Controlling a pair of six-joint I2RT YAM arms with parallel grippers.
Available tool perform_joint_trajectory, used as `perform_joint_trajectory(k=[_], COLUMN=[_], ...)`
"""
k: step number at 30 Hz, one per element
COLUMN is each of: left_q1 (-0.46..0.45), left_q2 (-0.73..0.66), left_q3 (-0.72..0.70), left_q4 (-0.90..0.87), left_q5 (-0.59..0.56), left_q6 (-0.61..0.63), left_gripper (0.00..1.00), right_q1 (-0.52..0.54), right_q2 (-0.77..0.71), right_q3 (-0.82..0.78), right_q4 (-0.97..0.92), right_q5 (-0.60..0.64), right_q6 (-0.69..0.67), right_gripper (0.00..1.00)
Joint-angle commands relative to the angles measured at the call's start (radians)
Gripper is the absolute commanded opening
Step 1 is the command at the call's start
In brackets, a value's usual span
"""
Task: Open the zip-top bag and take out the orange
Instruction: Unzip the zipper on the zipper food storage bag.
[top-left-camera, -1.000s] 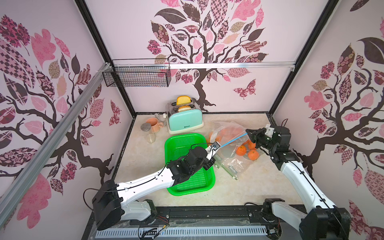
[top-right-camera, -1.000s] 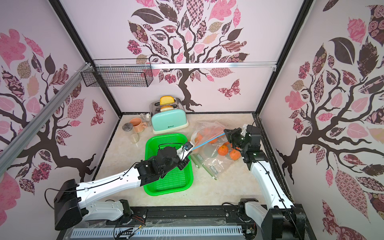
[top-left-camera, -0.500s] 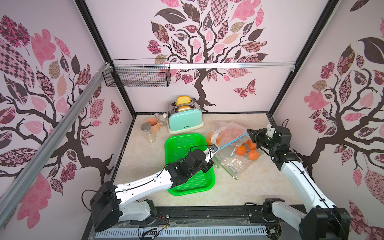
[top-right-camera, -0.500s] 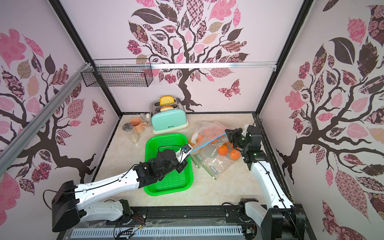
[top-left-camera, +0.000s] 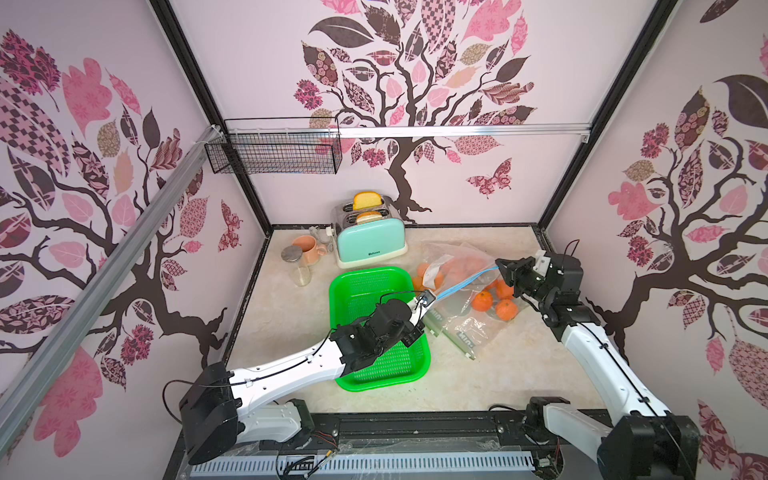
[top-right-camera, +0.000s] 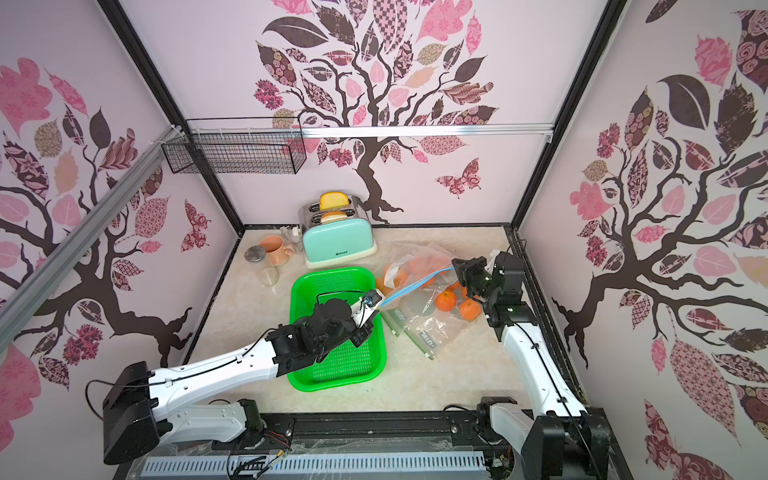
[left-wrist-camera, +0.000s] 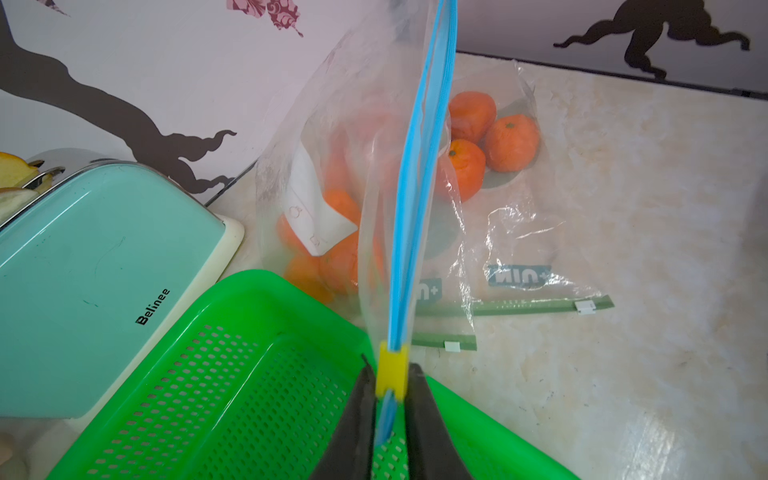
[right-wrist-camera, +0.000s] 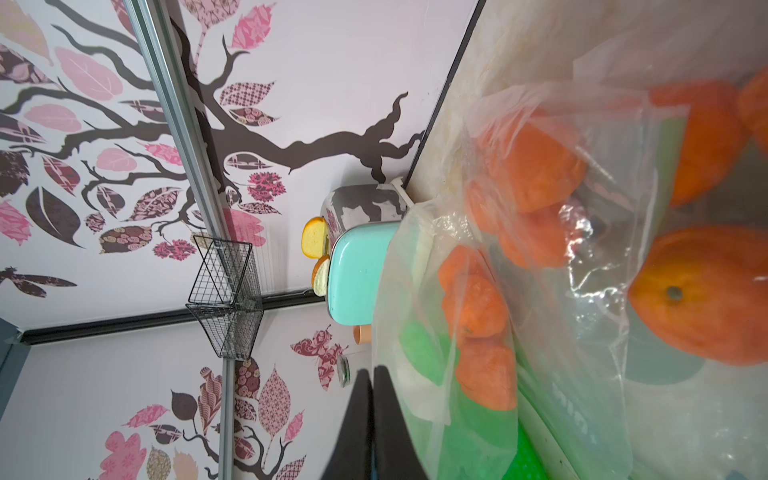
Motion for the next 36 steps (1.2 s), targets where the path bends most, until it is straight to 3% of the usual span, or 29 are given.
perform_joint_trajectory(k=[1, 3, 9, 15, 24, 36], left_q1=[0.002, 0.002, 0.005, 0.004, 0.027, 0.036], left_q2=[0.008, 0.019, 0.064, 0.25, 0.46, 0.546], left_q3=[0.043, 0.091, 0.209, 0.354, 0.493, 0.535], left_q4=[-0.053, -0.07, -0.046, -0.056, -0.085, -0.117], left_q5=[0.028, 0.082, 0.203, 0.271, 0.261, 0.315], left_q6=[-0.005, -0.009, -0.048, -0.064, -0.07, -0.099], left_gripper=[0.34, 0.42, 0.47, 0.47, 0.39, 0.31], right_q1=[-0.029, -0.028, -0.028, -0.029, -0.027, -0.027], right_q2=[-0.008, -0.009, -0.022, -0.025, -0.031, -0.03], right_q3=[-0.016, -0.036, -0.101, -0.12, -0.119, -0.124], right_q4=[0.055, 0.058, 0.068, 0.065, 0.066, 0.072], right_q5=[0.038, 0.027, 0.0, -0.015, -0.025, -0.028], right_q6=[0.002, 0.004, -0.002, -0.01, -0.011, -0.014], right_gripper=[0.0, 0.0, 0.0, 0.0, 0.0, 0.0])
